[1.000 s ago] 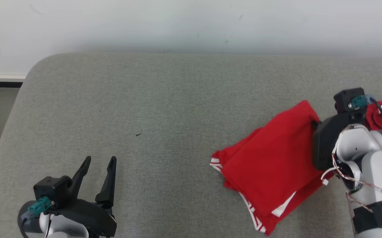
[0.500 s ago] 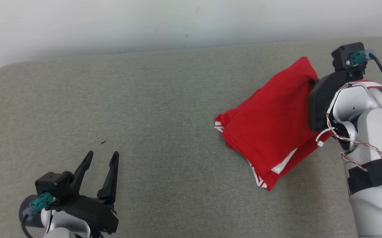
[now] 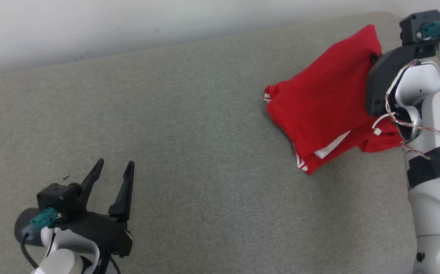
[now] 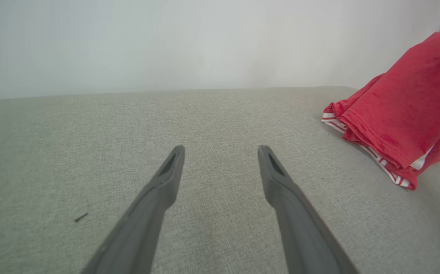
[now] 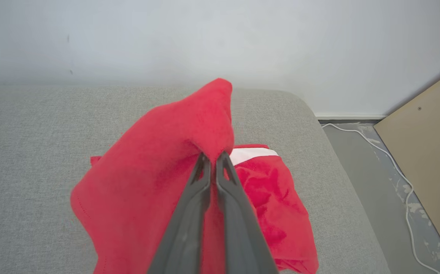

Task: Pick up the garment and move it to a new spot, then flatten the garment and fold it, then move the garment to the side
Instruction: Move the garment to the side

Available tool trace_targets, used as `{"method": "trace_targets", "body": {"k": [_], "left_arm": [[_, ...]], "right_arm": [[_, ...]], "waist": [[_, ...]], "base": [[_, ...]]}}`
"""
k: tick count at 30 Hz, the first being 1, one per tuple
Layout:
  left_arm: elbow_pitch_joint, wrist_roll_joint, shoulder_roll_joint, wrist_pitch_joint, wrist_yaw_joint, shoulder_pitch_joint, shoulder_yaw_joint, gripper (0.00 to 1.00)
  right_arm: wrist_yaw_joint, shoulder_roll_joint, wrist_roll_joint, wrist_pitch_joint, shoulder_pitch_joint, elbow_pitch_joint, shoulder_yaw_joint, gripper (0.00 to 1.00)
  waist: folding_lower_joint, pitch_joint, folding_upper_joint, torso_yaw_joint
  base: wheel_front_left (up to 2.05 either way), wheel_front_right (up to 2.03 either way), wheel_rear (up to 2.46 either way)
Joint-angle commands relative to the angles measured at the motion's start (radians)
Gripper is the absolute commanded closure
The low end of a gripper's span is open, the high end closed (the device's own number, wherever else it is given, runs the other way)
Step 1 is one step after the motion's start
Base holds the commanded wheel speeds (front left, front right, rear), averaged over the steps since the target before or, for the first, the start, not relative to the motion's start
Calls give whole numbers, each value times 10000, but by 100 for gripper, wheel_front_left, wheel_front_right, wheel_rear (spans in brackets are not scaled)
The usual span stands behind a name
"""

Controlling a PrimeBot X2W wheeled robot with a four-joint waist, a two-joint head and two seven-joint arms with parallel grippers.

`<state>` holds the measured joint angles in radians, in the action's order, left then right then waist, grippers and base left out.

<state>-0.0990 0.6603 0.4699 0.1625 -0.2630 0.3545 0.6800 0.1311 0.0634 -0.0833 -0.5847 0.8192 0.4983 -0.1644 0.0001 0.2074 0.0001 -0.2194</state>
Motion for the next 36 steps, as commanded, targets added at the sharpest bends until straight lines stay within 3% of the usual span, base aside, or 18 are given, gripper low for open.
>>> {"method": "trace_targets", "body": {"k": [1, 10, 23, 36], "left_arm": [[66, -58, 98, -46, -8, 170, -16, 0], [172, -207, 197, -257, 74, 490, 119, 0], [371, -307, 383, -469, 6, 716, 189, 0], [607, -566, 517, -791, 48, 1174, 380, 0]], "right_arm": [[-5, -2, -113, 151, 305, 142, -89, 100], [-5, 285, -577, 534, 859, 741, -684, 100], [-5, 939, -1755, 1021, 1116, 1160, -2935, 100], [-5, 1853, -4375, 2489, 1272, 2312, -3785, 100]], "waist": [[-1, 384, -1, -389], [-1, 810, -1, -348], [-1, 1272, -1, 343], [-1, 2017, -1, 1129]], "base": [[0, 0, 0], [0, 0, 0], [0, 0, 0], [0, 0, 0]]}}
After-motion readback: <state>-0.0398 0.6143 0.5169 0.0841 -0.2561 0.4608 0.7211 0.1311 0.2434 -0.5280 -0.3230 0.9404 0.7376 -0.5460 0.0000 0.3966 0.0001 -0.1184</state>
